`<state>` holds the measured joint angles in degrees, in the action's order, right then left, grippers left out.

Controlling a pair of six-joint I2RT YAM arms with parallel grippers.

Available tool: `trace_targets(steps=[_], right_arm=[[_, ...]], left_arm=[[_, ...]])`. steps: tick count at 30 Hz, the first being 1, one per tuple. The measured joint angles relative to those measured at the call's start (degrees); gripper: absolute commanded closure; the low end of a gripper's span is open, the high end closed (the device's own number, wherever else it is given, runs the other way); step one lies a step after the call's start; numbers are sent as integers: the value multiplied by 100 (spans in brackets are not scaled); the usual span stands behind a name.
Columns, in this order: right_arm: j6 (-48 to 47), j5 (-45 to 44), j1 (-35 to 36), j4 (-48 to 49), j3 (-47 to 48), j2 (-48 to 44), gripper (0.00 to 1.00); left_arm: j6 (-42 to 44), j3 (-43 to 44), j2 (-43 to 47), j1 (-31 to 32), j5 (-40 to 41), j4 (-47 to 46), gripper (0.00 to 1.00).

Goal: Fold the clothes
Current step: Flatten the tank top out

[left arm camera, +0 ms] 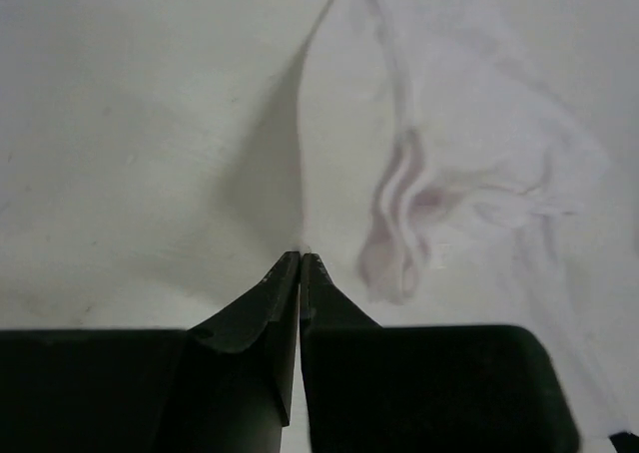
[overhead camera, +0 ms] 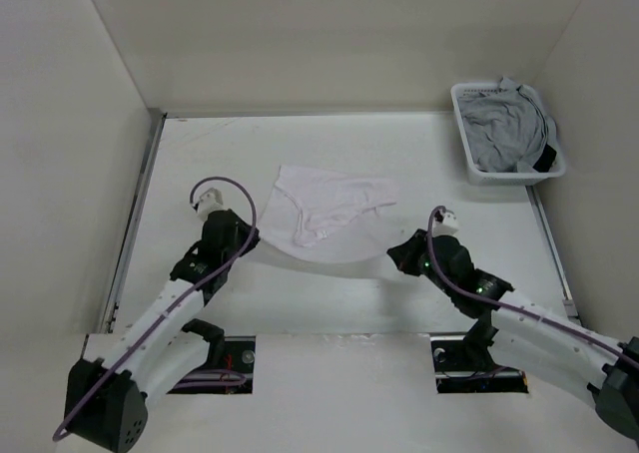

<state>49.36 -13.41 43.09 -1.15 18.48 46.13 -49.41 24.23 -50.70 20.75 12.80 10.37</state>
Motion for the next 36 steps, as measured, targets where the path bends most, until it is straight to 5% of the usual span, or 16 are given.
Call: trace_targets(steps=[6, 13, 19, 23, 29, 36], right_arm=[[-778, -664, 151, -933, 1665, -872, 100], [-2024, -2308, 1316, -1641, 4155, -1224, 100], [-3263, -3335, 2361, -1307, 5604, -887, 100], [-3923, -3534, 2378, -859, 5759, -533, 100], [-4030, -2798, 767, -658, 5759, 385, 100], [-2979, -422, -2100, -697, 6719, 2640, 100]], left_arm=[[595, 1663, 1228, 444, 411, 387, 100], [1434, 3418, 1943, 1172, 1248, 236, 100], [1836, 4138, 1858, 1504, 1530, -249, 99], [1969, 4205, 1624, 1530, 1617, -516, 99], [2098, 4063, 807, 1268, 1746, -1099, 98], [1711, 4444, -1729, -426, 1064, -1589, 98]])
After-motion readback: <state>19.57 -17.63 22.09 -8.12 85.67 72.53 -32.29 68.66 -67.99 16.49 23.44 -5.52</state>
